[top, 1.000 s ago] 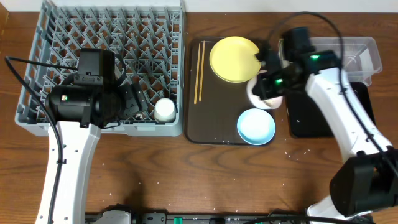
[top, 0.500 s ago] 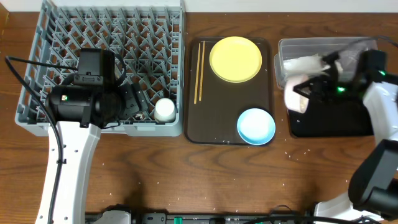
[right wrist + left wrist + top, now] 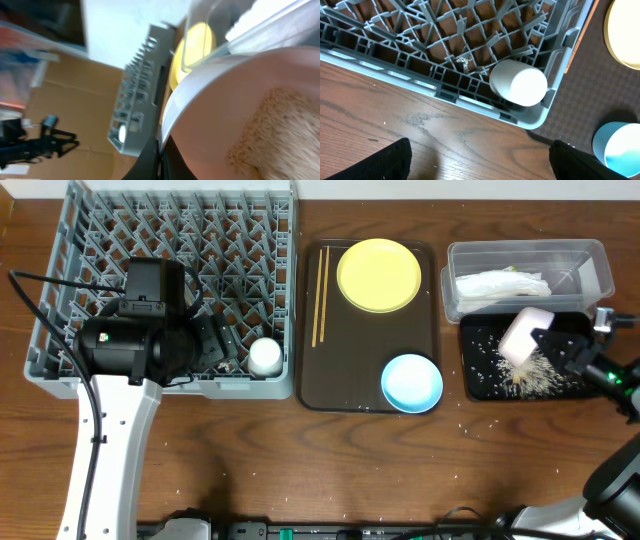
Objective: Sort waste into correct bins and load items into the dishwasher
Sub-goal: 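Tip the bowl with the right gripper to dump rice onto black tray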
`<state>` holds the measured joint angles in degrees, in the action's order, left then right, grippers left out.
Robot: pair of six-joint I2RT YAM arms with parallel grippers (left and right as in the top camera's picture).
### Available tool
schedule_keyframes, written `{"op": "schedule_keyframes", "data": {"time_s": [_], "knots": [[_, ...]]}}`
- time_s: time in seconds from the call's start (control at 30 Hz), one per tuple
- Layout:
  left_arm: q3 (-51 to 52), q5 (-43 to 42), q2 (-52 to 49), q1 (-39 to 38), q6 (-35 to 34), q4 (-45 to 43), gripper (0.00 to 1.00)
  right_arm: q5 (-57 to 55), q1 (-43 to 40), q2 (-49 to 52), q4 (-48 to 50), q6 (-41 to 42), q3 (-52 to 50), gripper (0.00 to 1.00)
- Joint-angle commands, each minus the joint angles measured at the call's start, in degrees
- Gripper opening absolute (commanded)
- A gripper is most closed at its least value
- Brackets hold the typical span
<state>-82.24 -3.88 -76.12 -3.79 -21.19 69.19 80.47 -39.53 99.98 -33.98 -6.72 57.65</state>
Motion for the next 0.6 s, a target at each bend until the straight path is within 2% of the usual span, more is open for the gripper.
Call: {"op": "schedule_keyframes", "data": {"time_s": [0.0,0.2,0.33,0.5,0.57], "knots": [[0.00,0.92,-0.31,0.35,-0.52,0.17,0.90,8.81,-3.19,-1.42,1.05,-0.63,-1.84,0.01],[0.00,0.92,-0.31,0.35,-0.57,0.20,0.89,8.81,-3.69,-1.42,1.03,0.55,-2.14,0.01],[0.00,0.90,-0.31,0.35,-0.57,0.20,0.89,8.83,-3.67,-1.42,0.76,8.09,-2.14,0.01],[0.00,0.90,-0.31,0.35,-0.59,0.20,0.90,8.81,-3.69,-1.42,1.62,8.72,-2.14,0.01],[0.00,0.90,-0.31,0.35,-0.59,0.17,0.89,8.81,-3.69,-1.42,1.44,11.43,-2.14,0.01]]}}
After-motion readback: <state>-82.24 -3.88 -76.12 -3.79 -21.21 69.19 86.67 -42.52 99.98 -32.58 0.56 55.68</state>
